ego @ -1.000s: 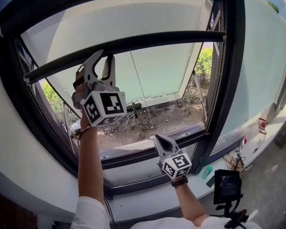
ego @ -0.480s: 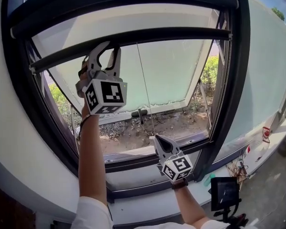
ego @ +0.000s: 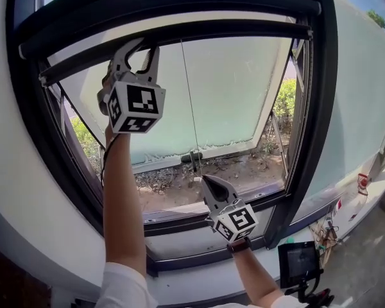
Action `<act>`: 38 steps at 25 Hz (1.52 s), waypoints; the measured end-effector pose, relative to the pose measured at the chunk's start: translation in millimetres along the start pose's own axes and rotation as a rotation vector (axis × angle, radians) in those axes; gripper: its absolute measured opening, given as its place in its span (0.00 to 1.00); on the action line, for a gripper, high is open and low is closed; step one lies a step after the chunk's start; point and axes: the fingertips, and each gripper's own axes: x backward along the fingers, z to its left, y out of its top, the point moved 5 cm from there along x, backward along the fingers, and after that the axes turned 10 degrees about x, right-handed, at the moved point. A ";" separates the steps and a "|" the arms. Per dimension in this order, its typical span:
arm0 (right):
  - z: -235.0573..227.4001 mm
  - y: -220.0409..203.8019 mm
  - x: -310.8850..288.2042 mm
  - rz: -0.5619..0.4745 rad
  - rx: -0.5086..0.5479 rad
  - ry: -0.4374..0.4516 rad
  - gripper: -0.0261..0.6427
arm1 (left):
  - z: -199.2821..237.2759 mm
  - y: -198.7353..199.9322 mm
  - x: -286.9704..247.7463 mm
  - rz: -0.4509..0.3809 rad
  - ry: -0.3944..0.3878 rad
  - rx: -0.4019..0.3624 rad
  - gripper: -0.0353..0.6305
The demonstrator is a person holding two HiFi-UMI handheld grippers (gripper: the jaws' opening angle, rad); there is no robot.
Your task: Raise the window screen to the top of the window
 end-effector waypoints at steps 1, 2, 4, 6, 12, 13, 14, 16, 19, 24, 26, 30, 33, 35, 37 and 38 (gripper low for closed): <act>-3.0 2.7 -4.3 0.001 0.017 0.003 0.05 | 4.2 2.7 -2.7 -0.006 -0.007 0.018 0.16; -6.4 5.6 -9.2 0.004 0.035 0.003 0.05 | 8.8 5.5 -5.6 -0.012 -0.010 0.034 0.16; -13.0 13.0 -18.5 0.012 0.067 -0.004 0.05 | 17.0 9.4 -12.4 -0.017 -0.008 0.038 0.17; -16.9 21.4 -26.6 0.013 0.096 0.000 0.05 | 23.6 12.0 -18.2 -0.006 -0.013 0.015 0.17; -17.8 37.8 -35.9 -0.013 0.107 0.020 0.05 | 36.1 27.8 -30.5 0.084 -0.025 -0.063 0.17; -18.2 37.2 -34.9 -0.013 0.096 0.014 0.05 | 36.2 29.6 -30.3 0.095 -0.029 -0.075 0.17; -18.8 36.1 -33.1 -0.016 0.080 0.006 0.05 | 36.1 30.8 -28.9 0.092 -0.027 -0.076 0.17; -20.1 35.3 -28.0 -0.039 0.045 -0.013 0.05 | 35.3 32.6 -22.5 0.054 -0.012 -0.024 0.17; -17.4 39.8 -23.5 -0.081 0.057 -0.019 0.05 | 26.1 33.9 -3.3 -0.005 -0.016 0.179 0.16; -12.4 47.2 -7.8 -0.164 0.089 -0.031 0.05 | -24.6 13.4 47.4 -0.041 -0.004 0.328 0.16; -14.7 49.5 6.0 -0.226 0.045 -0.053 0.05 | -55.9 -3.4 72.7 -0.017 -0.004 0.413 0.16; -15.7 40.4 31.2 -0.215 0.013 -0.074 0.04 | -129.2 -48.0 130.2 0.095 -0.005 0.630 0.15; -12.1 10.5 48.3 -0.101 0.013 -0.062 0.04 | -189.2 -95.5 187.3 0.255 0.041 0.783 0.07; -11.1 -18.3 62.9 0.004 -0.020 -0.066 0.04 | -235.0 -125.3 233.7 0.401 0.089 0.865 0.06; -11.7 -51.4 78.6 0.124 -0.084 -0.086 0.04 | -281.0 -144.8 274.5 0.533 0.106 0.920 0.05; -10.6 -68.3 85.5 0.186 -0.120 -0.091 0.04 | -300.7 -151.3 288.6 0.577 0.088 0.928 0.05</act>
